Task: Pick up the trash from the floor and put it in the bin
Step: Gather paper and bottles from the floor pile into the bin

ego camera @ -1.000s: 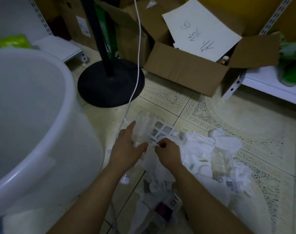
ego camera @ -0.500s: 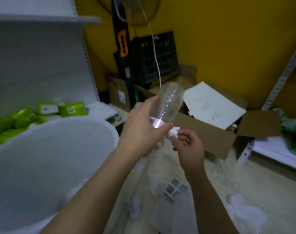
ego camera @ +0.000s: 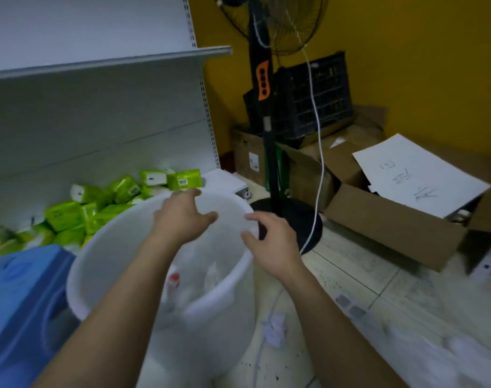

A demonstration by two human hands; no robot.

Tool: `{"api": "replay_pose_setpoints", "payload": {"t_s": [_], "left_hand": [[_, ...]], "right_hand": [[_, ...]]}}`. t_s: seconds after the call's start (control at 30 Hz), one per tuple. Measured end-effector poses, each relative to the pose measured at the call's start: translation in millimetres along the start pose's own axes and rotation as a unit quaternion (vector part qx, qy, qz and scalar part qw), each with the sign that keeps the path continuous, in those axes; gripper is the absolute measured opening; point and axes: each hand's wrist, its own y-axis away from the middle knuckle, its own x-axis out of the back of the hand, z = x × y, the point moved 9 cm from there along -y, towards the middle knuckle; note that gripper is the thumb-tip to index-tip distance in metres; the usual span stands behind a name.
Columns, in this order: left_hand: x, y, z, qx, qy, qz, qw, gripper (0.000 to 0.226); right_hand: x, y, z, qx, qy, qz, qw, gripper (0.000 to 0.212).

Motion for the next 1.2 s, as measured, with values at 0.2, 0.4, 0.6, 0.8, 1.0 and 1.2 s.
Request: {"api": "replay_pose_setpoints", "payload": {"t_s": [0.2, 0.4, 0.6, 0.8, 1.0, 1.2], "left_hand": [[-71, 55, 127, -0.264, 0.053, 0.057, 0.961, 0.044], [-202, 93, 154, -0.304, 0.083, -0.099, 0.944, 0.036], [-325, 104, 62, -0.15, -0.021, -0.3, 0.942, 0.055], [-366, 123, 11, -0.176, -0.021, -0.349, 0.92, 0.063], [-388, 138, -14, -0.167, -0.067, -0.353, 0.918, 0.042], [-391, 140, -25, -0.134, -0.051, -0.301, 0.943, 0.038]], "right_hand": [[68, 24, 107, -0.151, 0.009, 0.085, 0.985, 0.04], [78, 87, 221, -0.29, 0.087, 0.011, 0.953, 0.044], [42, 109, 267, -0.315, 0.118, -0.064, 0.939, 0.037], [-20, 95, 287, -0.282, 0.187, -0.166, 0.927, 0.052], [-70, 66, 308, -0.242, 0.248, -0.237, 0.908, 0.055], [-113, 53, 330, -0.186, 0.388, -0.341, 0.836, 0.058]]}}
